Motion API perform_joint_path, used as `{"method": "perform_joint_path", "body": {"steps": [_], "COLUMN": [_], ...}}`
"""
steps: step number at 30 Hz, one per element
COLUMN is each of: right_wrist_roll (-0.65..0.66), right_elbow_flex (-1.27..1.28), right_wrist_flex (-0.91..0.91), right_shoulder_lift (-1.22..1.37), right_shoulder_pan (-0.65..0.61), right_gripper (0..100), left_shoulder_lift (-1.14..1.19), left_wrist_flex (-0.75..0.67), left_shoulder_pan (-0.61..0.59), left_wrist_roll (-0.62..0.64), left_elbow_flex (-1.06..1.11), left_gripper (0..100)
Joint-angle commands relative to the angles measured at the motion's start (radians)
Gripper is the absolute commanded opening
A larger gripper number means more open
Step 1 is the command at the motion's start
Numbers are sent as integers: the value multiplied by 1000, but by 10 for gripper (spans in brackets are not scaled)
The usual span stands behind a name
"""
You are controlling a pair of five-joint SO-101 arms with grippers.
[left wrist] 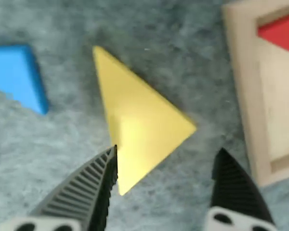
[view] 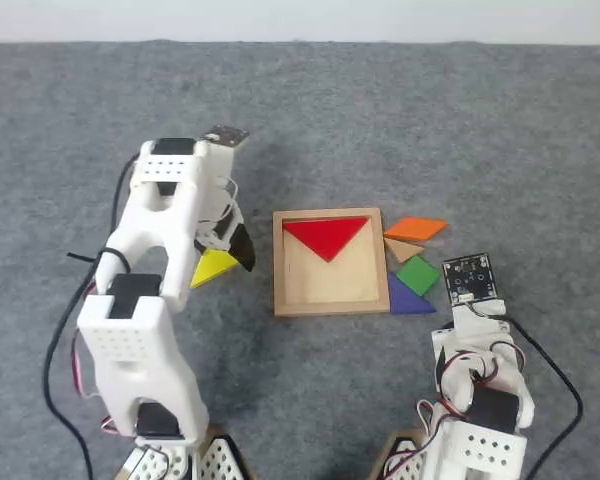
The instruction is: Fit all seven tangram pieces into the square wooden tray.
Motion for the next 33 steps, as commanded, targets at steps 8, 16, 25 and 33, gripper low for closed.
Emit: {"method": "perform_joint_path", "body": {"steps": [8,16,25,33], "right_wrist_roll": [14,14,14,14], "right_elbow_flex": [15,15,15,15], "right_wrist_flex": [-5,-5,-5,-5], "right_shoulder_lift": [-15,-15,-15,-15], "right_shoulder_pan": [-4,-5,-5,-4], "right_gripper": [91,91,91,91], "left_shoulder_lift": [38,123,132,121], "left_wrist_flex": [-84,-92,-87,-63], "left_shoulder_pan": [-8,31,34,34], "left_wrist_roll": [17,32,29,23], "left_elbow_flex": [-58,-58,-56,-58], "left_gripper": [321,316,187,130]}}
